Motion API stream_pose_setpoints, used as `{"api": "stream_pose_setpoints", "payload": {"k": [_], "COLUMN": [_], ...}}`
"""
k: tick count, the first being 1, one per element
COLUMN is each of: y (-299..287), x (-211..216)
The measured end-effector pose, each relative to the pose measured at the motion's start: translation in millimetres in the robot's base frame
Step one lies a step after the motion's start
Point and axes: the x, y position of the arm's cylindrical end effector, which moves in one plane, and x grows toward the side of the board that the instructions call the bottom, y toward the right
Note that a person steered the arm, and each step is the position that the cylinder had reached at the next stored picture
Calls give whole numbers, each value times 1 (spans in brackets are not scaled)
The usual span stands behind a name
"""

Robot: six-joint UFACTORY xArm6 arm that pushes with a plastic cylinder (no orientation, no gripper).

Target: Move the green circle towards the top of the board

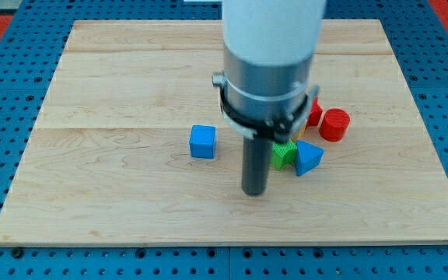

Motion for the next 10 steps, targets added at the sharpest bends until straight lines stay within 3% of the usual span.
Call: {"api": "stream_pose_setpoints", "payload": {"k": [1, 2, 3, 4, 5, 6, 7, 8, 10], "y": [77, 47, 58, 28, -74, 18, 44, -17, -30], "x": [-24, -60, -39, 34, 28, -17, -51, -54, -126]}}
